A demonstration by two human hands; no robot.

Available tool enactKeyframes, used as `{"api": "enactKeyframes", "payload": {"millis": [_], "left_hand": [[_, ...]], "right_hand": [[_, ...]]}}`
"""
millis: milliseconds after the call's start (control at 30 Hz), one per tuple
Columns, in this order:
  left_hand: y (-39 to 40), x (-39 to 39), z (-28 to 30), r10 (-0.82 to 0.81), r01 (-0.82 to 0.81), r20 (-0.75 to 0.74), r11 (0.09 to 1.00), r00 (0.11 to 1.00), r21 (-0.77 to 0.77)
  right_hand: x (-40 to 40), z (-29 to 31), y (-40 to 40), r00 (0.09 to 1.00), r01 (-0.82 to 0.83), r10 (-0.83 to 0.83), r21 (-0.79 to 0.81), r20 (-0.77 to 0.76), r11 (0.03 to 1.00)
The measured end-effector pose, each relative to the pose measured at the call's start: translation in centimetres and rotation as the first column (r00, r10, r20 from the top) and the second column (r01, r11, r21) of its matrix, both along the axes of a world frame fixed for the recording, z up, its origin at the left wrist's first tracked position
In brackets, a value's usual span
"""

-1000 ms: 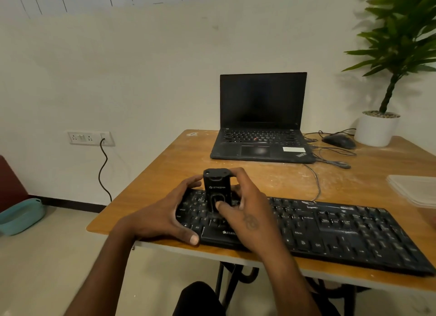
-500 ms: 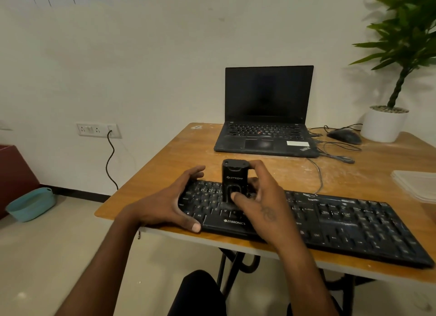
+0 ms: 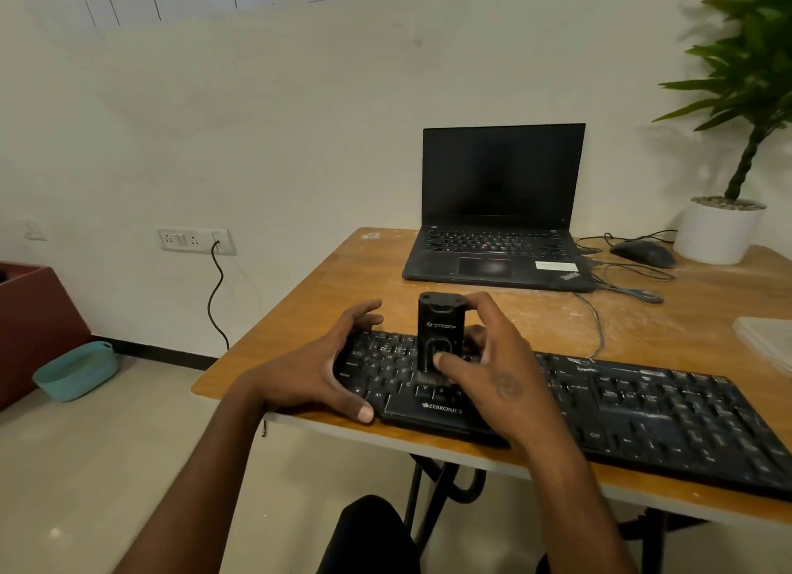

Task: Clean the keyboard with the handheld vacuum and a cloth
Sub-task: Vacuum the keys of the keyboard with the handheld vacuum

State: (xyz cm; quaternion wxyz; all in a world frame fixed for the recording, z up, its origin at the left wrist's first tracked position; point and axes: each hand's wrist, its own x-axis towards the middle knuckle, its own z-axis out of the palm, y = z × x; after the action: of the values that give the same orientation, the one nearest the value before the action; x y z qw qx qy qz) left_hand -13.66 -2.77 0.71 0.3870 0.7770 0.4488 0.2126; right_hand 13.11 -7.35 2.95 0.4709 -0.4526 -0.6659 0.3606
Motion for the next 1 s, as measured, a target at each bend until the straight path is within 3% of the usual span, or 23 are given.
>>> {"api": "enactKeyframes", "payload": {"millis": [300,533,767,1000], "left_hand": [[-0.2,0.0,0.1,0.055,-0.055,-0.030,0.998,0.998,-0.006],[0.2,-0.4,-0.3,0.013,-0.013,0.033,1.000,0.999,-0.013],[0.5,-0.4,-0.6,0.023,-0.022,0.025,1.000,0.999,-0.018],[0.3,-0.3,-0.5,0.006,-0.006,0.020,1.000,1.000,-0.017]], "right_hand": [[-8.3,-0.1,1.0,0.992,-0.093,0.084,0.101,0.096,0.990],[-3.0,0.0,0.1,0.997,-0.079,0.079,0.017,-0.011,0.997],[3.3,0.7,-1.7,1.000,0.002,-0.002,-0.015,-0.026,1.000],[0.1,-0.3,-1.5,1.000,0.019,-0.019,0.037,0.009,0.999]]}}
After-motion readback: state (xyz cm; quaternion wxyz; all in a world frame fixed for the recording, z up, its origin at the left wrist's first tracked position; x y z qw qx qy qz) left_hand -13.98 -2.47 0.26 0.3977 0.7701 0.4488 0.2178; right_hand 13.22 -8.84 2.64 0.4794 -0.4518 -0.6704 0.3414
